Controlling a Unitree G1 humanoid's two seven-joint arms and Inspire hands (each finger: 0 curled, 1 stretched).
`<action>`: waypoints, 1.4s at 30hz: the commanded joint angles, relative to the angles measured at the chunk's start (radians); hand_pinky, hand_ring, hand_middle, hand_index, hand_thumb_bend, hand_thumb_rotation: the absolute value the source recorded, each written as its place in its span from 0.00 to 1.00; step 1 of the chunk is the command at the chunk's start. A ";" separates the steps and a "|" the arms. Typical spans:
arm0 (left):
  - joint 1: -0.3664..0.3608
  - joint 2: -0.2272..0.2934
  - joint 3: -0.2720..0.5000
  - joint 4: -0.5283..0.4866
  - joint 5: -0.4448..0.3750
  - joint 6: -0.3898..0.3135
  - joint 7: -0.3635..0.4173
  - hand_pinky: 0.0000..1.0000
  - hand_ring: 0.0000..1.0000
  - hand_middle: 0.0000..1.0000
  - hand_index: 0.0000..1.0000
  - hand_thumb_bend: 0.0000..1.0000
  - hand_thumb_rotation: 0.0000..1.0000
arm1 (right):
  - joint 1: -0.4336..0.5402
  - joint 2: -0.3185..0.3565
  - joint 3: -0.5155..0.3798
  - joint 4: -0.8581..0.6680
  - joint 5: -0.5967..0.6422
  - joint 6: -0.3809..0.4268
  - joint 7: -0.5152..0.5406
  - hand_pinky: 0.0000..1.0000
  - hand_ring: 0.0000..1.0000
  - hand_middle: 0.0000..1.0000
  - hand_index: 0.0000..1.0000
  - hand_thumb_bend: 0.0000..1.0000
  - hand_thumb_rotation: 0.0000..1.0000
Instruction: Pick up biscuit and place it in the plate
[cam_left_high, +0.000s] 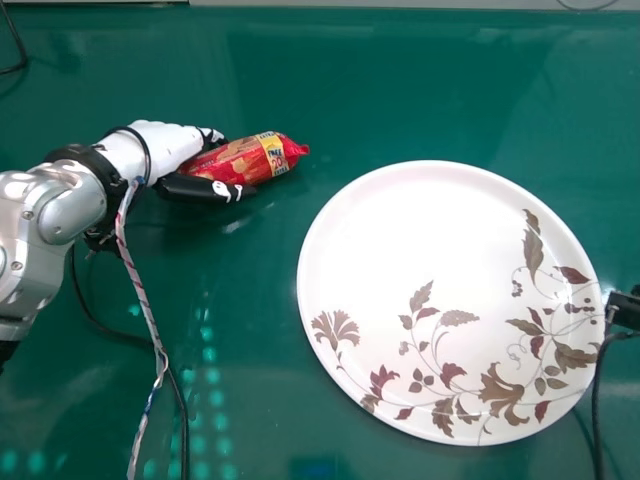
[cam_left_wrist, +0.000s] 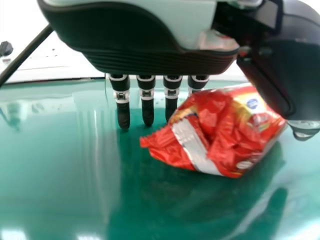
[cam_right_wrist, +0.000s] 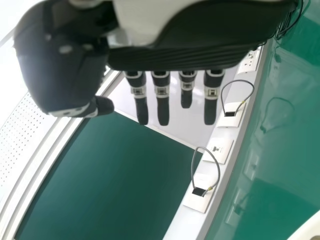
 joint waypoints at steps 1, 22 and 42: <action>0.009 -0.006 -0.035 0.029 0.025 0.013 -0.031 0.87 0.94 0.97 0.96 1.00 0.51 | 0.010 0.002 -0.003 -0.015 -0.007 0.009 -0.001 0.85 0.89 0.91 0.90 0.30 0.49; 0.005 -0.007 -0.038 0.032 0.028 0.015 -0.032 0.88 0.94 0.97 0.96 1.00 0.51 | 0.009 0.002 -0.003 -0.016 -0.008 0.014 0.000 0.85 0.89 0.91 0.90 0.30 0.49; 0.005 -0.007 -0.038 0.032 0.028 0.015 -0.032 0.88 0.94 0.97 0.96 1.00 0.51 | 0.009 0.002 -0.002 -0.016 -0.009 0.014 0.000 0.85 0.89 0.91 0.90 0.30 0.49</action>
